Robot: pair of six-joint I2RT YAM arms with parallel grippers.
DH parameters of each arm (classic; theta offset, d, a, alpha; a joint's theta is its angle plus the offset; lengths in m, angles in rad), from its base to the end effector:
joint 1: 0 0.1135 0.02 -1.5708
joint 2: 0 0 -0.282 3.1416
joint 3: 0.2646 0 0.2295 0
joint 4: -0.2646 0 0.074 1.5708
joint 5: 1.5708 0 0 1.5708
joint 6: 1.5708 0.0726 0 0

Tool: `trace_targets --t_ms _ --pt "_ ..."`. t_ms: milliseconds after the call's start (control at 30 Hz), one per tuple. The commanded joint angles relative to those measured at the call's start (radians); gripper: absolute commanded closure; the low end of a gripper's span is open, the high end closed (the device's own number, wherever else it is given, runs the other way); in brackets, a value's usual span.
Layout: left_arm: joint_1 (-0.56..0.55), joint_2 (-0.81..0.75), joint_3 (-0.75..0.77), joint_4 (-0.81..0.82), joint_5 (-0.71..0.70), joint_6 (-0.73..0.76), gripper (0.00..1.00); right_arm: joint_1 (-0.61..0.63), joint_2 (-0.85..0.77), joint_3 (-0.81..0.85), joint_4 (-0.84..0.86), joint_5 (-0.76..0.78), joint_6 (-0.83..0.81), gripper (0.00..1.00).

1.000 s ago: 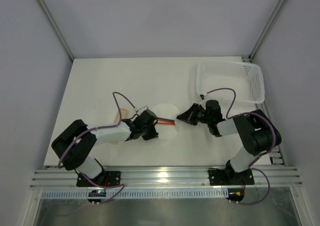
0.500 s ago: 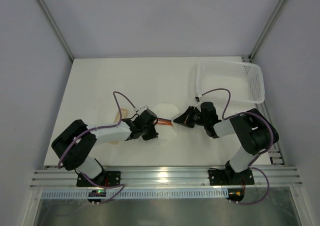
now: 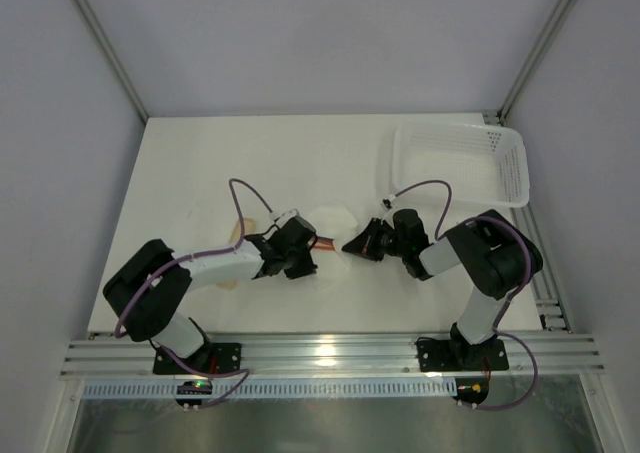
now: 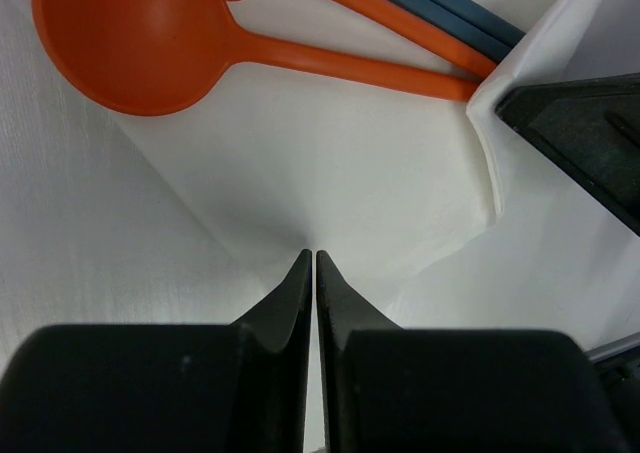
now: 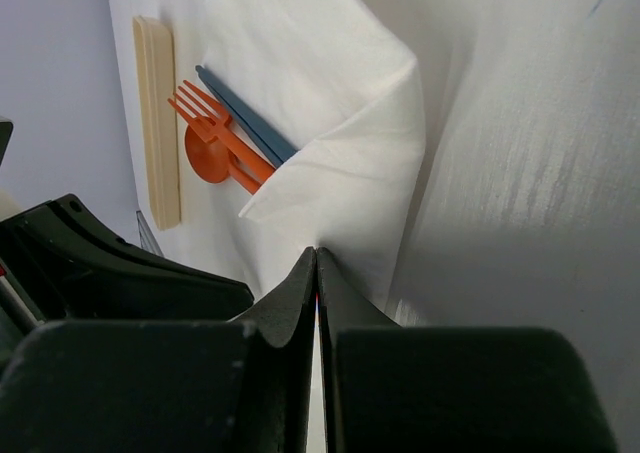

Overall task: Place the utensils on the paper napkin and roll it up
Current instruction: Roll the napkin at the center of the board.

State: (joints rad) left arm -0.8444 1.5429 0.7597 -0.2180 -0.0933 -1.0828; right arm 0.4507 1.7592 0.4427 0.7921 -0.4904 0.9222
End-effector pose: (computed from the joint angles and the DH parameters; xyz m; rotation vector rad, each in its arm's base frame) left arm 0.1979 -0.2126 0.1584 -0.3556 2.6609 -0.5739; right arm 0.2607 0.1641 0.1221 0.2142 2.3117 1.2848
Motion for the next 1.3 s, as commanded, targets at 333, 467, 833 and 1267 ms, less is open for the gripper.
trace_targets --t_ms 333,467,833,1267 --pt "-0.008 -0.029 0.127 0.058 0.01 0.147 0.87 0.006 0.046 -0.01 0.094 0.042 -0.017 0.97" --pt "-0.002 0.02 0.173 0.124 0.041 0.172 0.84 0.006 0.043 -0.013 0.095 0.041 -0.016 0.97" --pt "0.03 0.175 0.24 0.195 0.079 0.127 0.84 0.006 0.036 -0.007 0.068 0.046 -0.019 0.96" --pt "0.079 0.246 0.221 0.246 0.118 0.112 0.86 0.006 0.031 0.01 0.055 0.046 -0.017 0.96"
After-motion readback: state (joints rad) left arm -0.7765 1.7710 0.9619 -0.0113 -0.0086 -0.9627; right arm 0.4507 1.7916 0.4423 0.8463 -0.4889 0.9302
